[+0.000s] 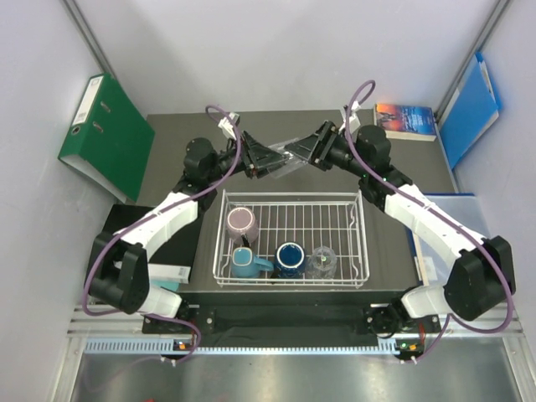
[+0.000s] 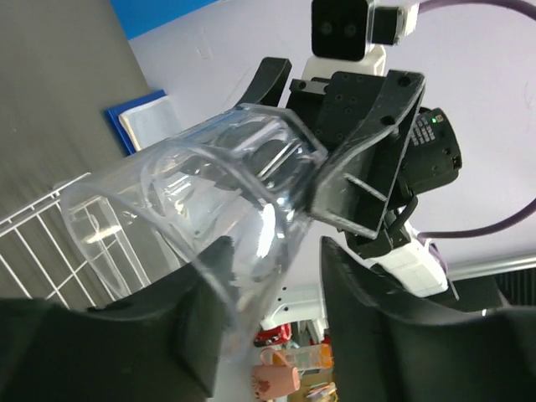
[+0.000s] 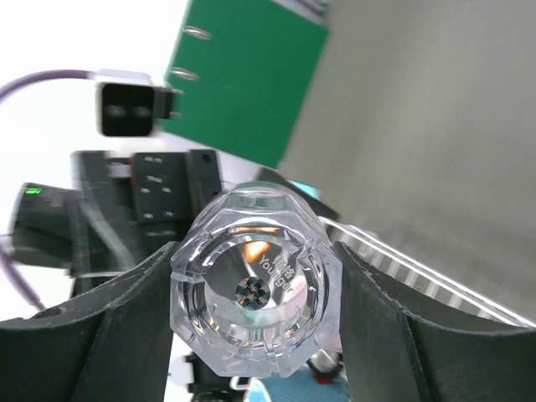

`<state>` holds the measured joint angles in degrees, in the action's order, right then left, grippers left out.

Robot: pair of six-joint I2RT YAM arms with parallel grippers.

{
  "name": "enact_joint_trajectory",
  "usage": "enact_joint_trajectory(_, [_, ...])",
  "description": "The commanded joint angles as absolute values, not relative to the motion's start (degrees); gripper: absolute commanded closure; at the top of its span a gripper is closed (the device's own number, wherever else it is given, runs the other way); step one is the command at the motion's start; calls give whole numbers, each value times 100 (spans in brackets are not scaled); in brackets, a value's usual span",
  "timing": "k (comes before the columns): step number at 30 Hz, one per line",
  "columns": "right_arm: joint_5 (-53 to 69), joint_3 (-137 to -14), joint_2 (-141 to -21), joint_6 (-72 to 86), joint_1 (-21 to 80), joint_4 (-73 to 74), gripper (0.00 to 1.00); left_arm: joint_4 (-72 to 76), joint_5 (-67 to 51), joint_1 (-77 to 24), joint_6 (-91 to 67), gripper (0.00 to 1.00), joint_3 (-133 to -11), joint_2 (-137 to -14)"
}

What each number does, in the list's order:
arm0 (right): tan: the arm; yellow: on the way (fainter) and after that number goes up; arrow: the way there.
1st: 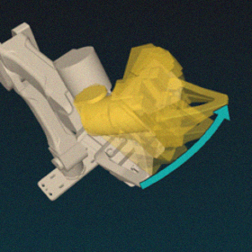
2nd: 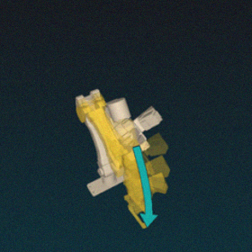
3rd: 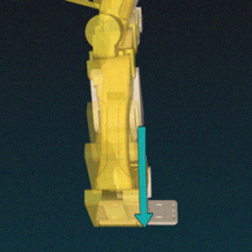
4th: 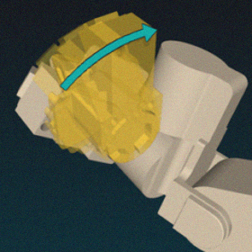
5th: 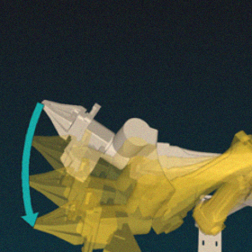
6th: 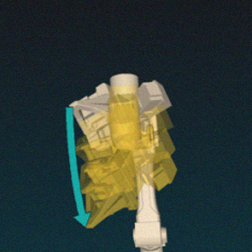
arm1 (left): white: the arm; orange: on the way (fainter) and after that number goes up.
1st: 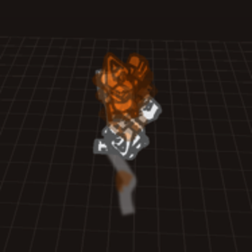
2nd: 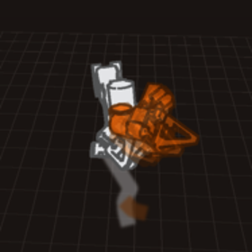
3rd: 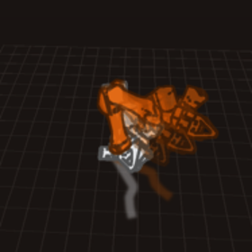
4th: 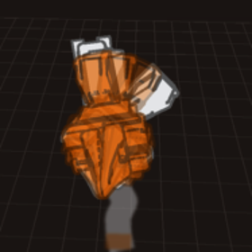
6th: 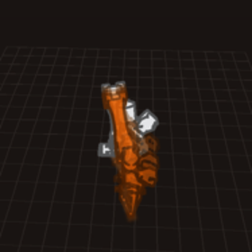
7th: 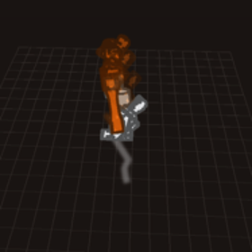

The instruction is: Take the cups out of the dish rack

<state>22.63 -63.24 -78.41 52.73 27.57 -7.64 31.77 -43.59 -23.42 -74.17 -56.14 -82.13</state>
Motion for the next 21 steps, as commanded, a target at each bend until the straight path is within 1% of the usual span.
enact_joint_trajectory(1, [2593, -6135, -7857, 5940, 2751, -2265, 100, 3946, -4588, -2426, -7532, 55, -5432, -7989])
enact_joint_trajectory(2, [2610, -6109, -7892, 5994, 2751, -2363, 100, 3955, -4588, -2426, -7550, 62, -5414, -7972])
enact_joint_trajectory(4, [2742, -6082, -7936, 6125, 2742, -2582, 100, 3981, -4623, -2426, -7541, 71, -5370, -7963])
enact_joint_trajectory(7, [2795, -5959, -7972, 6301, 2760, -2794, 100, 3964, -4649, -2417, -7523, 95, -5361, -7963])
enact_joint_trajectory(8, [2804, -5950, -7972, 6293, 2760, -2804, 100, 3929, -4667, -2417, -7532, 100, -5361, -7972])
enact_joint_trajectory(9, [2821, -5959, -7963, 6276, 2760, -2743, 100, 3903, -4658, -2417, -7506, 100, -5361, -7954])
enact_joint_trajectory(10, [2813, -5976, -7954, 6162, 2760, -2646, 92, 3841, -4641, -2408, -7480, 100, -5361, -7937])
enact_joint_trajectory(11, [2760, -6011, -7884, 6083, 2760, -2367, 59, 3623, -4588, -2400, -7340, 100, -5396, -7884])
enact_joint_trajectory(12, [2725, -6020, -7849, 6004, 2760, -2225, 40, 3369, -4553, -2399, -7208, 100, -5440, -7858])
enact_joint_trajectory(14, [2559, -6073, -7674, 5731, 2751, -1735, 13, 2754, -4465, -2356, -6692, 100, -5685, -7805])
enact_joint_trajectory(15, [2488, -6134, -7612, 5661, 2742, -1557, 1, 2151, -4378, -2347, -6523, 100, -5782, -7787])
enact_joint_trajectory(18, [2207, -6283, -7366, 5397, 2663, -987, 0, 1103, -4045, -2320, -5916, 100, -6178, -7778])
enact_joint_trajectory(20, [2014, -6380, -7182, 5248, 2602, -678, 0, 906, -3903, -2312, -5801, 100, -6310, -7787])
enact_joint_trajectory(21, [1908, -6529, -7111, 5169, 2558, -259, 0, 870, -3850, -2312, -5775, 100, -6354, -7796])
